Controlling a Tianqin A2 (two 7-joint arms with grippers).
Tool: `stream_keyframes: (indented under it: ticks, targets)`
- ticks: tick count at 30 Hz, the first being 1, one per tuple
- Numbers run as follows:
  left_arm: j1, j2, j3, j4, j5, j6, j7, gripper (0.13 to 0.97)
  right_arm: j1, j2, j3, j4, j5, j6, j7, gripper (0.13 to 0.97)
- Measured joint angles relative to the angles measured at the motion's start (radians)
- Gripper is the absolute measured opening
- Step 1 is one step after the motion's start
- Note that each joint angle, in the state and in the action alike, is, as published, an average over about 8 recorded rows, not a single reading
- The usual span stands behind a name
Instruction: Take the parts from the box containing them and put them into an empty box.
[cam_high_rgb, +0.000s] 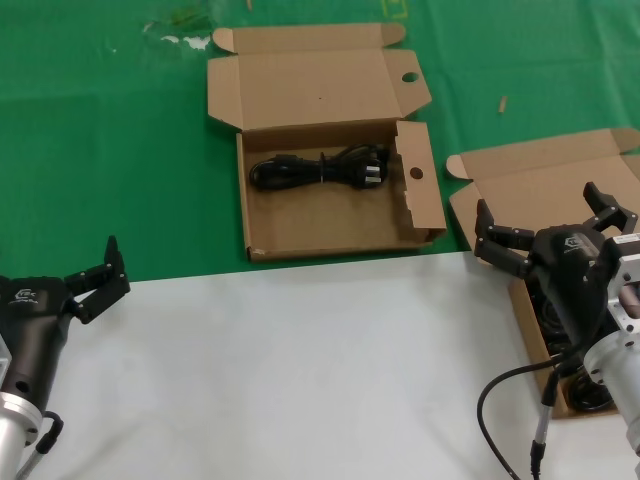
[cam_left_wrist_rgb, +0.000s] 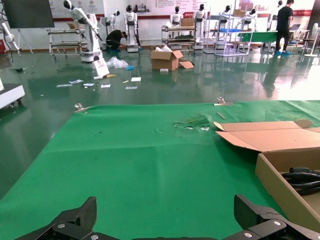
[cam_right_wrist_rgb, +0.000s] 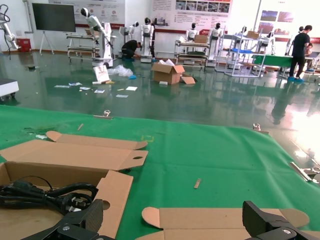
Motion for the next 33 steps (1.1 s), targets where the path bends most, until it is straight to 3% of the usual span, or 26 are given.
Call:
stream_keyframes:
  ticks: [33]
  targets:
    - [0.000,0.000,0.000,0.000,0.000,0.000,0.000,0.966,0.000,0.000,0.000,0.000,0.000,0.000,0.000,0.966]
